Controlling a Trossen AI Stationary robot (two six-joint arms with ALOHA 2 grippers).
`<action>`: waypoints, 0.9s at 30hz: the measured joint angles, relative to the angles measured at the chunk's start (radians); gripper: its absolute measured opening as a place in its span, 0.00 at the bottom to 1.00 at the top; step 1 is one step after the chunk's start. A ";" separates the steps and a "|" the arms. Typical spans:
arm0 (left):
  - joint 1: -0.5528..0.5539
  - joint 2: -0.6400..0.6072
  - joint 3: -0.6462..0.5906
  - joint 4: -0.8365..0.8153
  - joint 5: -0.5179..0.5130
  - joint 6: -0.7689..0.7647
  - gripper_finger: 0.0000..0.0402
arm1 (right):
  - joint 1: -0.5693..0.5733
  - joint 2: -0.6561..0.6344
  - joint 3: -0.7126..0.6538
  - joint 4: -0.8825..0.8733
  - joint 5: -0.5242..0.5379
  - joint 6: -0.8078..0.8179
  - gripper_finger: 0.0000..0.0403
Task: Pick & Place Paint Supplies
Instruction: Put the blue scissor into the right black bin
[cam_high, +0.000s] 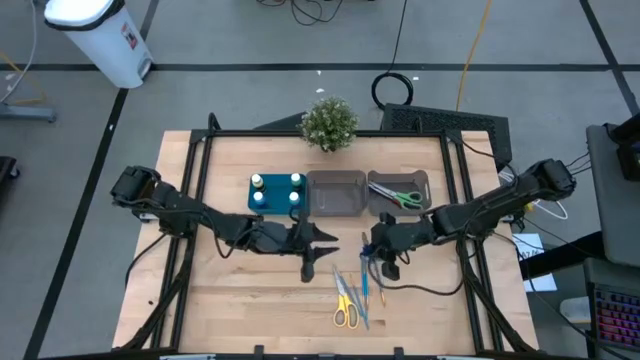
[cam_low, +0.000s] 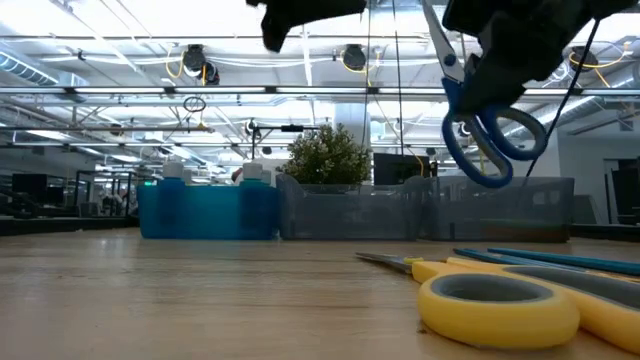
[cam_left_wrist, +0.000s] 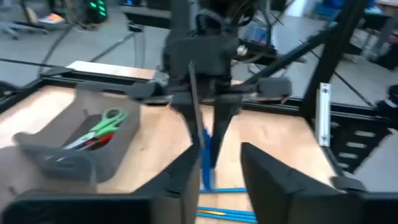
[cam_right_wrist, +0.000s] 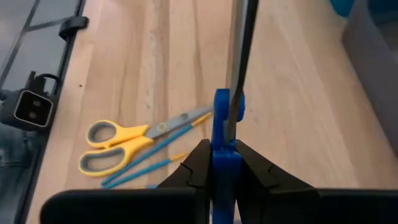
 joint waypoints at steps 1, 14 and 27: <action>0.001 0.000 0.028 -0.045 0.013 -0.003 0.36 | 0.003 0.012 0.011 -0.001 -0.001 0.000 0.07; 0.068 0.000 0.245 -0.439 0.289 -0.073 0.76 | 0.006 0.253 0.212 -0.112 -0.058 -0.061 0.07; 0.095 0.066 0.246 -0.455 0.349 -0.079 0.64 | -0.007 0.273 0.237 -0.092 -0.075 -0.097 0.07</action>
